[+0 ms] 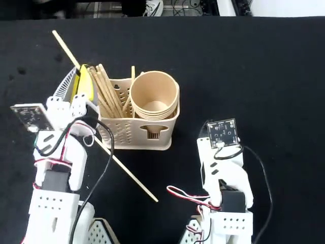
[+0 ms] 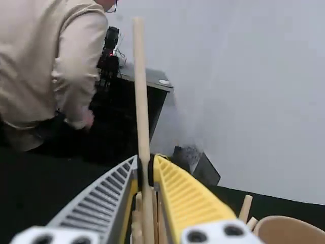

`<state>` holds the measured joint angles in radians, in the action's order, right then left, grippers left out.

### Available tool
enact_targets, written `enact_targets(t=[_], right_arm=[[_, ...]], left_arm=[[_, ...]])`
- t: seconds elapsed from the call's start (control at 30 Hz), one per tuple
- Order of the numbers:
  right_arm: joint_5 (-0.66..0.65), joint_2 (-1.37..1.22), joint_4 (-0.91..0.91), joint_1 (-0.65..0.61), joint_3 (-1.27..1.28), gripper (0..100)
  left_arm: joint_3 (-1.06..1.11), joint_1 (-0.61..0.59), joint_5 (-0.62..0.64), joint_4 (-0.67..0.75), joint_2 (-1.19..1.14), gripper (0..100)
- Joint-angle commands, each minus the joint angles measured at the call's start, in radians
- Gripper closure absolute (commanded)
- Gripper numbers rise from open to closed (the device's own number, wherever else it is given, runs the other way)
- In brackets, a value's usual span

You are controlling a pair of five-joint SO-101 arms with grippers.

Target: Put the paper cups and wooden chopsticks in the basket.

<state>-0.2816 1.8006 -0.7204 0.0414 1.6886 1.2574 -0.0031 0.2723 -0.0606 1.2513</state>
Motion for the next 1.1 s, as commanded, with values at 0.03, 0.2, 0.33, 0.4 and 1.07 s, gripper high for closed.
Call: enact_targets(t=[0.03, 0.2, 0.33, 0.4, 1.07], right_arm=[[-0.008, 0.071, -0.003, -0.012, -0.004, 98.5], [-0.008, 0.071, -0.003, -0.012, -0.004, 98.5], [-0.008, 0.071, -0.002, -0.012, -0.004, 98.5], [-0.008, 0.071, -0.002, -0.012, -0.004, 98.5], [0.023, 0.051, -0.381, 0.028, -0.43, 98.3]], left_arm=[[-0.013, 0.008, 0.005, -0.005, -0.018, 96], [-0.151, 0.01, 0.061, -0.399, 0.087, 81], [-0.384, 0.005, 0.083, -0.763, 0.181, 78], [-0.464, -0.007, 0.077, -0.862, 0.209, 78], [-0.452, -0.429, -0.066, -1.079, -0.402, 78]])
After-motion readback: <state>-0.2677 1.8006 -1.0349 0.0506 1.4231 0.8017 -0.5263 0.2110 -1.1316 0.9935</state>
